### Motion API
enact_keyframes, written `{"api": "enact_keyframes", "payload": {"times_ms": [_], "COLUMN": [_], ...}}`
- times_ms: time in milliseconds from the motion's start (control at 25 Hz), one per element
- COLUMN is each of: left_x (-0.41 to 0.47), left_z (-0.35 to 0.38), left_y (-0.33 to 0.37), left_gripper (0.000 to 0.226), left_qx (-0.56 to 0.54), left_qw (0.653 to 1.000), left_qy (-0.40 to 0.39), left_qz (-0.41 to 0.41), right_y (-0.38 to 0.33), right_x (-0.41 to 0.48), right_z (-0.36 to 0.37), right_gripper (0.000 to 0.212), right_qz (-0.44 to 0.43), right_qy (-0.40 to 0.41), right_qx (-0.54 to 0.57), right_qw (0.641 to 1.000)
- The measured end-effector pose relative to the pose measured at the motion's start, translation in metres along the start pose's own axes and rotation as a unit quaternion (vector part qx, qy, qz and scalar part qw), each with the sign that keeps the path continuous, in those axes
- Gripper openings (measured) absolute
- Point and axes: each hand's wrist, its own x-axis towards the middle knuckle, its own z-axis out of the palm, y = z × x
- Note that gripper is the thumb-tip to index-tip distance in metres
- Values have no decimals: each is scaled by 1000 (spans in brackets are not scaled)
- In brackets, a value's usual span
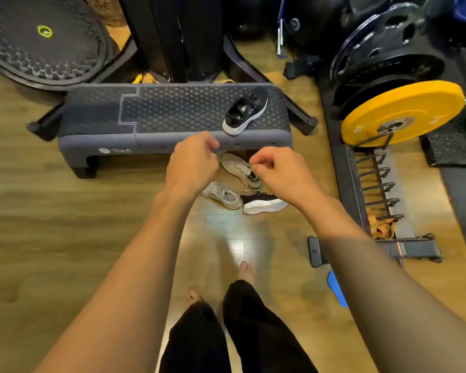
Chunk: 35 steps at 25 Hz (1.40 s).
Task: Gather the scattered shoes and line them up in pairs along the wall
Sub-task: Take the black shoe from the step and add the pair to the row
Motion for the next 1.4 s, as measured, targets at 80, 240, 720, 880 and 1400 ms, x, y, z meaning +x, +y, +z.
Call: {"api": "enact_keyframes", "payload": {"times_ms": [80, 240, 720, 880, 1400], "left_x": [39, 94, 217, 244, 245], "left_z": [40, 139, 443, 482, 472], "left_y": [-38, -134, -288, -291, -288], "left_gripper": [31, 33, 26, 19, 24], "left_qx": [-19, -63, -69, -39, -147], "left_qw": [1000, 998, 987, 979, 960], "left_qy": [-9, -7, -144, -198, -236], "left_qz": [11, 26, 23, 37, -37], "right_y": [25, 94, 353, 401, 417], "right_x": [41, 107, 277, 295, 273], "right_z": [45, 152, 407, 442, 439], "right_gripper": [16, 18, 62, 76, 61], "right_qz": [49, 123, 543, 530, 422], "right_qy": [-4, -19, 153, 160, 191], "right_qx": [26, 130, 456, 468, 689], "right_qw": [998, 984, 688, 689, 557]}}
